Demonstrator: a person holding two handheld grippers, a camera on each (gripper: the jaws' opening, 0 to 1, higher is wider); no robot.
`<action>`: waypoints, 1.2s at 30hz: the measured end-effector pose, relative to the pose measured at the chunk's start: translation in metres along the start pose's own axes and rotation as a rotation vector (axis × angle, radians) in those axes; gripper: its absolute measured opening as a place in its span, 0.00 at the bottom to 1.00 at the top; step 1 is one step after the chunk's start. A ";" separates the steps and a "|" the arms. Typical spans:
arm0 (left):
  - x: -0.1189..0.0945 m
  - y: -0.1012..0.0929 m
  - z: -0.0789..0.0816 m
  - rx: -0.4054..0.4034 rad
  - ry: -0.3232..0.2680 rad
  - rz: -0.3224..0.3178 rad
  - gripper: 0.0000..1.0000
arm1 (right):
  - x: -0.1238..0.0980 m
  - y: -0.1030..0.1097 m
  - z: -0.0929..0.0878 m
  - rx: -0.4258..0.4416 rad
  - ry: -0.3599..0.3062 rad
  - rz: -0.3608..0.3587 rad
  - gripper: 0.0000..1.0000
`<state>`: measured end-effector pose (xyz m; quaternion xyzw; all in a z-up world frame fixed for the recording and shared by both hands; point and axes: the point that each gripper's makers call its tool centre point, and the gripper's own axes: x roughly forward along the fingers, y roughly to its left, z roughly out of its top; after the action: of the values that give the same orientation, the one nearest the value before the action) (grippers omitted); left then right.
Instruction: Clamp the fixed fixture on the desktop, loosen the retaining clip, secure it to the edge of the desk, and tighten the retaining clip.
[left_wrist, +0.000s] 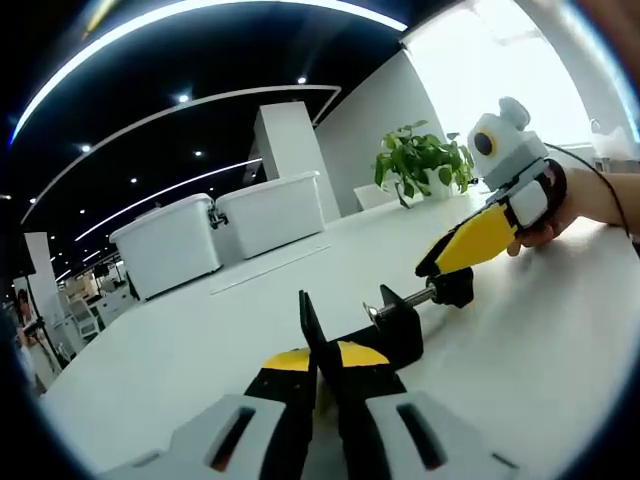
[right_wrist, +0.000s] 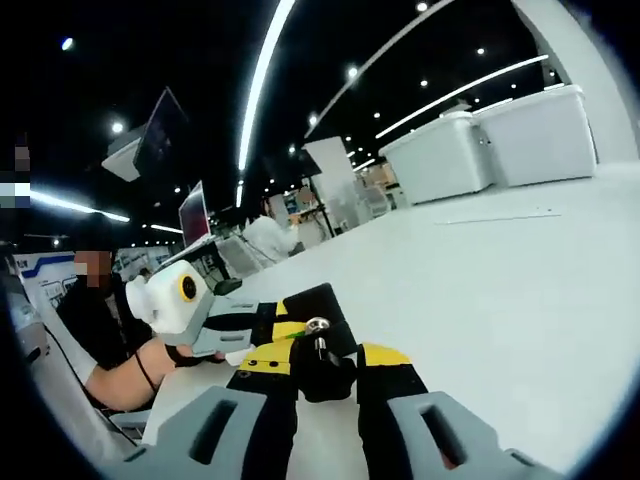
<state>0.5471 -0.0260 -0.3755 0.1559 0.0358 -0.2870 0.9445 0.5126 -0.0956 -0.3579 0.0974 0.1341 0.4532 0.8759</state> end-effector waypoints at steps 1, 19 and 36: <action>0.000 0.000 0.000 0.000 0.000 0.000 0.07 | 0.000 0.001 0.000 -0.019 -0.004 0.000 0.21; -0.001 0.001 0.001 -0.002 0.002 0.001 0.07 | 0.002 0.000 0.007 -0.129 -0.016 -0.009 0.22; 0.000 0.002 0.000 -0.003 0.001 0.001 0.07 | 0.010 -0.002 -0.007 -0.082 0.059 -0.003 0.27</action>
<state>0.5483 -0.0248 -0.3754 0.1546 0.0369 -0.2865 0.9448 0.5179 -0.0880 -0.3669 0.0476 0.1414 0.4595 0.8756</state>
